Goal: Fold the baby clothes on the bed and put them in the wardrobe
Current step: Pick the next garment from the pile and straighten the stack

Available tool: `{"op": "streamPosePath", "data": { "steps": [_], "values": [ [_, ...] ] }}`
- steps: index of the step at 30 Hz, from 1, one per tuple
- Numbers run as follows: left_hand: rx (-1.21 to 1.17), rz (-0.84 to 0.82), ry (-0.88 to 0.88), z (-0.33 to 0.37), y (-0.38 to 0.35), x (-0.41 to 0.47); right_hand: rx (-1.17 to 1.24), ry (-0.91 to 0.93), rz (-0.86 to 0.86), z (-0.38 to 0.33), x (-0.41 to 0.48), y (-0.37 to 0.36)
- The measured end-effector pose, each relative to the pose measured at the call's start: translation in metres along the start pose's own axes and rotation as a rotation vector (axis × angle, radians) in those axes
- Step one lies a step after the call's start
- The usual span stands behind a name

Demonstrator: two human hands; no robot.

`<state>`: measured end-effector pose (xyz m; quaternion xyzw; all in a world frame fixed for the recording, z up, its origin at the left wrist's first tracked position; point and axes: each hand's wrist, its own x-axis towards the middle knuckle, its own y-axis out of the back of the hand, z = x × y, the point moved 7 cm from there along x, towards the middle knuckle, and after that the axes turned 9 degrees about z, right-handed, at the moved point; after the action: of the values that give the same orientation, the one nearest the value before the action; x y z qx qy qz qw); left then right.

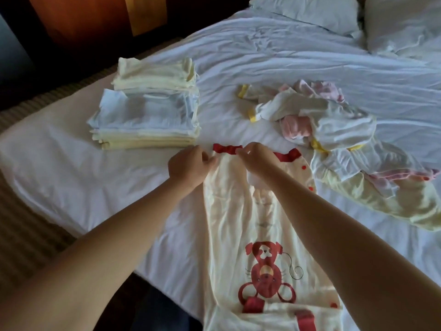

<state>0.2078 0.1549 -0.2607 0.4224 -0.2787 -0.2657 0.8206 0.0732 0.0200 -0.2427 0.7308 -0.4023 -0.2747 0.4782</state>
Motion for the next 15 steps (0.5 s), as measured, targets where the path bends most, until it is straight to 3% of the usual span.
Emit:
{"op": "streamPosePath", "data": {
  "steps": [4,15],
  "values": [
    [-0.058,-0.003,-0.034,-0.01,-0.008,0.01,0.102,-0.083,-0.001,0.002,0.017,-0.012],
    [-0.392,-0.042,0.113,-0.016,0.027,0.003,0.528,-0.099,0.07,-0.014,-0.01,0.03]
  ]
}}
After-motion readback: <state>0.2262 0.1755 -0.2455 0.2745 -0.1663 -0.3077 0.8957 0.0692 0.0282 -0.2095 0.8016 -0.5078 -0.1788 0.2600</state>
